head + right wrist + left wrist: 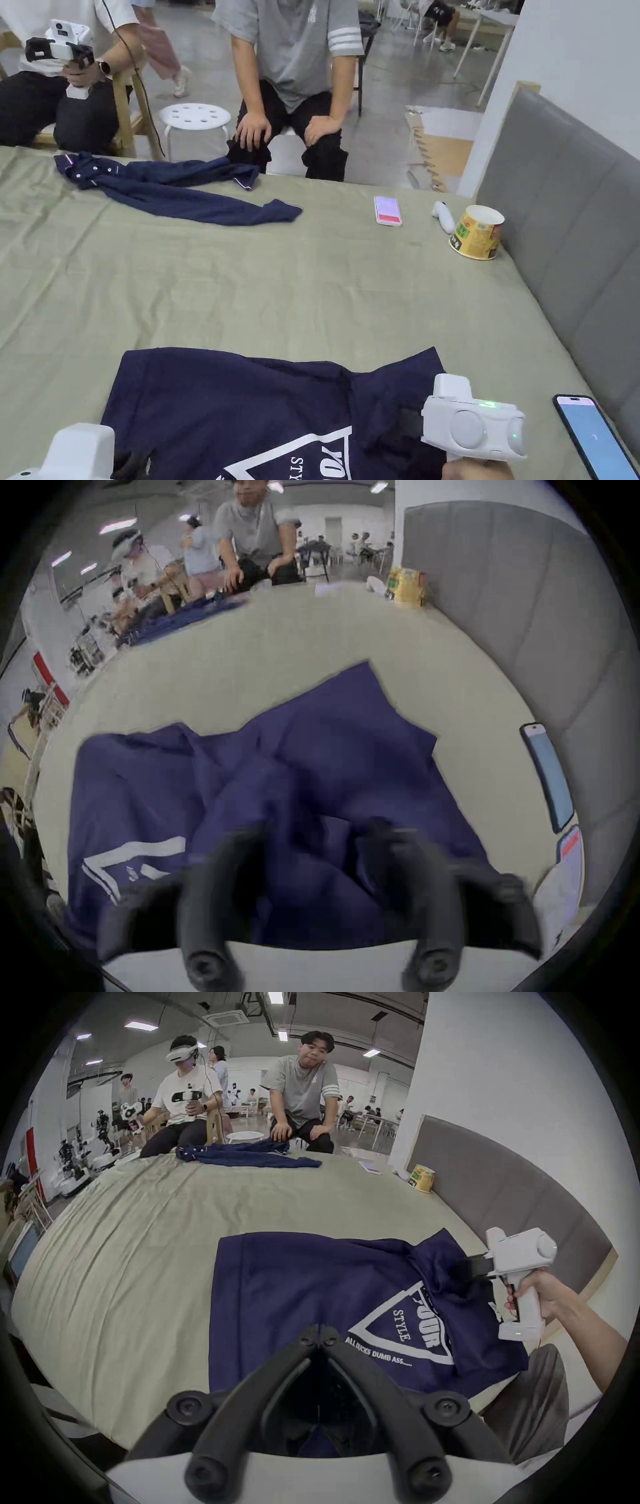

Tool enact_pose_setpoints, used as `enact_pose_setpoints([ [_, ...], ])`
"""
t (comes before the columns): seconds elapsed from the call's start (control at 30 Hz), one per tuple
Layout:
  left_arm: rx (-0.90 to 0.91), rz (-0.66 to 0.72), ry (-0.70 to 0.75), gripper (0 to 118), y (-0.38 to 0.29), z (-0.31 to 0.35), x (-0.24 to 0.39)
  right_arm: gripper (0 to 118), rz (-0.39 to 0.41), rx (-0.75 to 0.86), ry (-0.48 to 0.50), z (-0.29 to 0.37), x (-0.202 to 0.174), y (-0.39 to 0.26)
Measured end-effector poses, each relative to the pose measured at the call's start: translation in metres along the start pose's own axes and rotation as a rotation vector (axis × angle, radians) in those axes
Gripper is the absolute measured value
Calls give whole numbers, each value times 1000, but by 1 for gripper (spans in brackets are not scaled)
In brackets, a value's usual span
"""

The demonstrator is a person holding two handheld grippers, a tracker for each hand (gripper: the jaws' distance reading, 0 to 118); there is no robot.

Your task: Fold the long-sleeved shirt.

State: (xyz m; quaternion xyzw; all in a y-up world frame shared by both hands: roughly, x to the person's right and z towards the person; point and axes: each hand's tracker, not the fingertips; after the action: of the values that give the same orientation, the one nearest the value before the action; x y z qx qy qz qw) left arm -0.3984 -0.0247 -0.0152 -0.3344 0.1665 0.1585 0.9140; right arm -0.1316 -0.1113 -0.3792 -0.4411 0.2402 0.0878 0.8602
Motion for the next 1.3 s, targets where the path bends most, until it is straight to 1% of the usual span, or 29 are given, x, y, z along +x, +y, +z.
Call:
enact_pose_setpoints([
  [0.03,1,0,10,4,-2,1,1,113,-33,60,38,18,2,-2],
  [0.07,2,-2,18,4,-3,3,1,118,-64,110,65,35,6,-7],
  [0.13,-1,9,12,4,-6,3,0,118,-97,164,73,68,8,-15],
  [0.17,-7,21,7,4,-7,1,-1,117,-90,145,75,80,15,-18],
  [0.2,-11,22,8,4,-6,-2,-1,107,-85,134,70,90,17,-20],
  [0.23,-14,18,16,4,-5,-4,2,81,-78,116,68,102,21,-23],
  [0.27,-8,-1,40,4,-4,-6,6,38,-70,116,68,113,24,-26],
  [0.3,-2,-16,48,4,-3,-7,8,1,-60,122,74,117,33,-28],
  [0.37,-8,-9,24,4,2,-13,11,2,-49,118,77,122,40,-26],
  [0.43,-11,7,-3,4,5,-19,14,2,7,87,78,121,45,-13],
  [0.53,-17,-19,-8,4,9,-28,23,2,71,114,35,106,47,25],
  [0.63,-26,-23,-27,4,9,-36,28,2,59,114,45,74,49,79],
  [0.67,-29,-27,-31,4,9,-38,29,5,45,106,49,60,50,96],
  [0.77,-54,-45,-22,4,8,-47,29,40,37,64,24,18,43,139],
  [0.8,-61,-44,-17,4,9,-49,27,51,57,37,14,4,41,149],
  [0.83,-71,-43,-12,4,10,-51,25,58,81,-8,18,-14,39,159],
  [0.9,-88,-40,-4,4,12,-56,20,70,62,-77,20,-46,36,169],
  [0.93,-91,-40,3,4,13,-59,17,71,44,-118,19,-61,36,171],
  [1.0,-100,-36,22,4,16,-65,12,71,41,-192,1,-86,33,170],
  [1.07,-105,-30,38,4,19,-72,6,71,60,-245,-29,-107,28,163],
  [1.1,-107,-28,47,4,21,-75,4,62,72,-273,-41,-114,26,160],
  [1.13,-109,-26,64,4,23,-78,3,46,79,-296,-51,-119,25,156],
  [1.17,-111,-23,80,4,25,-81,1,29,73,-281,-34,-121,25,151],
  [1.2,-112,-21,87,4,27,-83,-1,24,64,-282,-6,-123,25,146],
  [1.23,-115,-16,90,4,30,-87,-3,23,38,-263,26,-122,26,142],
  [1.27,-117,-7,93,4,33,-91,-6,21,48,-250,-10,-122,25,139],
  [1.3,-119,1,95,4,36,-94,-8,19,62,-241,-5,-122,26,136],
])
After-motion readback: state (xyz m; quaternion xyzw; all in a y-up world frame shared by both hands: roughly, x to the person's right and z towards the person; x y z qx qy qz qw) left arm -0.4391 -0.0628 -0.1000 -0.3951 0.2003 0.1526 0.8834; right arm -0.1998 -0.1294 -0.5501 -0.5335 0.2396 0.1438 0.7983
